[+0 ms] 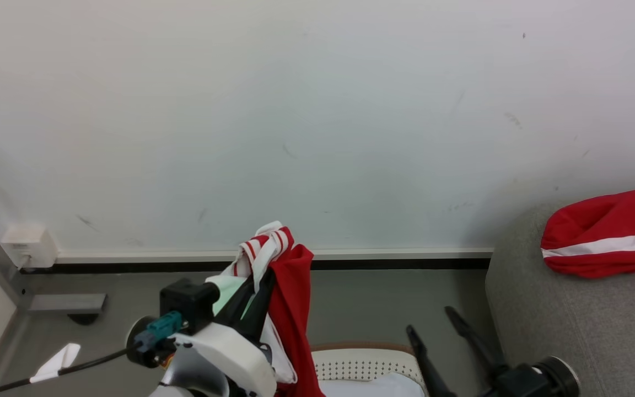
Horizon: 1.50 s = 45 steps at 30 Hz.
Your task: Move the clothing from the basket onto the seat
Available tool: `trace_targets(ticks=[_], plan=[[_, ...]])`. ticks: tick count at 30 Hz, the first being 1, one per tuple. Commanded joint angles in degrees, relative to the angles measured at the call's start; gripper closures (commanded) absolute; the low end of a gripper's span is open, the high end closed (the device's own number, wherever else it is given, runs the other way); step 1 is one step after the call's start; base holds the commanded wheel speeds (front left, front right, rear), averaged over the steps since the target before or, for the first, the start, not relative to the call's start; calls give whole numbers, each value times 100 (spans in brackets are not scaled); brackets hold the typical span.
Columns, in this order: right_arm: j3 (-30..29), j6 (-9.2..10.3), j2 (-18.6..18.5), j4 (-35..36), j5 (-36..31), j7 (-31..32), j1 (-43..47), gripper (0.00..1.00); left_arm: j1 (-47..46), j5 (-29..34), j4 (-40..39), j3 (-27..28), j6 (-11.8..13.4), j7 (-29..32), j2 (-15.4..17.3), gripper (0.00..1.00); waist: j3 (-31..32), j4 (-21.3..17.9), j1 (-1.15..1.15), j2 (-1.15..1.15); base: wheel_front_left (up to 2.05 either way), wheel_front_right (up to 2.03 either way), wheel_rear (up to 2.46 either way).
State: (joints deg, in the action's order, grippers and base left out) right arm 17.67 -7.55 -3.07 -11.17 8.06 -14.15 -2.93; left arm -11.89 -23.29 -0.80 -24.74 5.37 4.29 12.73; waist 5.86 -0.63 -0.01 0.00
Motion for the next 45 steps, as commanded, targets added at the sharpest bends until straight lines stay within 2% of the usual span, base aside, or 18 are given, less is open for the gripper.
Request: trace_targets(ticks=[1,6,10,23,31,38,45], plan=[[261,13,-50,57,62,51,-118,0,-18,-40,-135,-15,22,43,17,100,-4,6,1,0,0,0,0],[1332,13,-180,228,417,243,-579,0,-96,-123,-510,-134,-51,230,-23,100,-54,18,1,0,0,0,0],[2005,13,-412,272,654,341,-1082,0,-139,-242,-723,-306,-255,421,-27,100,-101,38,1,0,0,0,0],[3567,14,-1735,431,1492,751,-2538,0,-48,-648,-1177,-645,-695,890,131,100,-195,105,1,0,0,0,0],[4265,14,-2419,361,2128,641,-3298,0,-29,-947,-1259,-735,-902,1104,246,100,-242,95,1,0,0,0,0],[5001,14,-2630,319,2896,513,-3689,0,-48,-1228,-1300,-847,-1061,1153,293,100,-250,87,1,0,0,0,0],[5470,14,-2594,308,3463,322,-3964,0,-91,-1413,-1262,-979,-1152,1147,308,100,-259,61,1,0,0,0,0]])
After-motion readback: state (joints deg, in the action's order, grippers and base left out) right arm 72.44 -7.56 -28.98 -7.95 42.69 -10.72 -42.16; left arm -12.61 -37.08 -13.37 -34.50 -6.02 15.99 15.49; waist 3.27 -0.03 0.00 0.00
